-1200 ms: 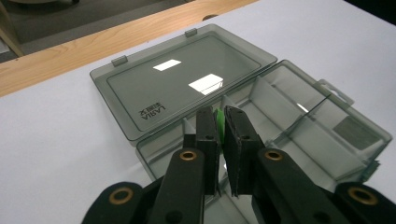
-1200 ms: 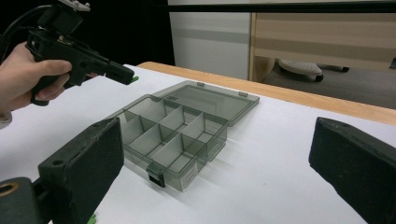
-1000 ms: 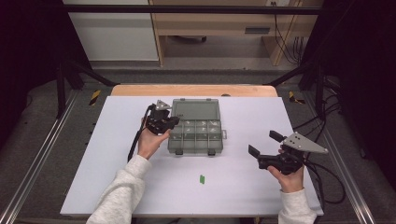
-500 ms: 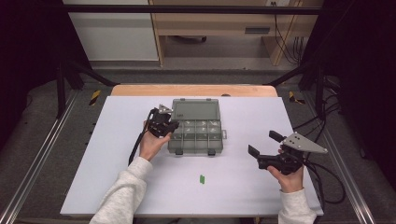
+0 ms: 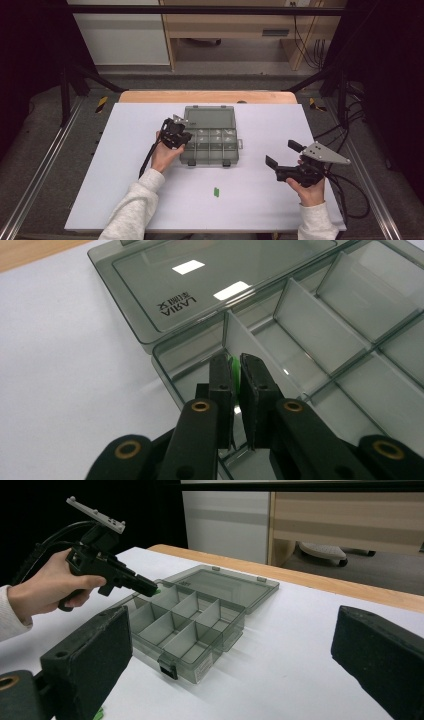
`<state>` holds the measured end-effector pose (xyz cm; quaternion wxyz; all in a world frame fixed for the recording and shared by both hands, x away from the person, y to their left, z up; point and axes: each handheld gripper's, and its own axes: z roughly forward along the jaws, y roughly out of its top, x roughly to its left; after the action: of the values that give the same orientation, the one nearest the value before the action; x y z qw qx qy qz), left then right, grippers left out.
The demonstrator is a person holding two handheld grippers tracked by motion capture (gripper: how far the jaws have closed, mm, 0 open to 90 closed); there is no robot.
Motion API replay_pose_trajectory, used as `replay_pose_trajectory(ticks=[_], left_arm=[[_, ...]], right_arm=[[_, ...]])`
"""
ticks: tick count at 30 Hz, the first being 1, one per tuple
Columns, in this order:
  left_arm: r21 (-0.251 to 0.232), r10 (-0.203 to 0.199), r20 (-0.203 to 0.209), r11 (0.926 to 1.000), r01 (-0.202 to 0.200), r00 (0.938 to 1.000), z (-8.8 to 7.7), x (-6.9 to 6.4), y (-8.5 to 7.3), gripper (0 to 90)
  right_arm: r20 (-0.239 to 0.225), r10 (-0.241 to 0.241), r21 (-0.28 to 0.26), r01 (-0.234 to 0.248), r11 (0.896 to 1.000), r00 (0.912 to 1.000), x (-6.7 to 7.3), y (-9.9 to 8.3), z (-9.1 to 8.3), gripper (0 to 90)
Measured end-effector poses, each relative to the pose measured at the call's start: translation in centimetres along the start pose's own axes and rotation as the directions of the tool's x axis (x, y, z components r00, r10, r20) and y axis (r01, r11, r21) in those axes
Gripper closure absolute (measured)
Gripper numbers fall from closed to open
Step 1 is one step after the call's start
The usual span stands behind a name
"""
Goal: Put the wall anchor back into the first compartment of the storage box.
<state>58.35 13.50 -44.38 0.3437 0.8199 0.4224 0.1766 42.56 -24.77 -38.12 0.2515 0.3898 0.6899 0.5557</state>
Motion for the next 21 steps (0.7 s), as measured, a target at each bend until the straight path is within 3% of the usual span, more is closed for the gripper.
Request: replay_pose_trajectory(ticks=[5,11,17,21], left_arm=[[-0.006,-0.007,-0.002,1.0000,0.007,1.0000,-0.2,-0.1,-0.1,78.7],[-0.077,-0.022,0.017,0.9967,0.024,0.9996,-2.0,-0.3,0.2,73.8],[-0.150,-0.018,0.048,0.9884,0.025,0.9987,-4.4,-1.4,0.1,51.3],[-0.204,-0.003,0.084,0.9788,0.020,0.9965,-6.0,-2.4,-0.1,37.9]], right_arm=[[0.000,0.000,-0.001,0.000,1.000,1.0000,0.0,0.0,0.0,3.4],[0.000,0.000,-0.001,0.000,1.000,1.0000,0.0,0.0,0.0,3.3],[0.001,-0.002,-0.002,0.002,1.000,1.0000,0.0,0.0,0.0,3.3],[0.001,-0.001,0.000,0.001,1.000,1.0000,0.0,0.0,0.0,3.3]])
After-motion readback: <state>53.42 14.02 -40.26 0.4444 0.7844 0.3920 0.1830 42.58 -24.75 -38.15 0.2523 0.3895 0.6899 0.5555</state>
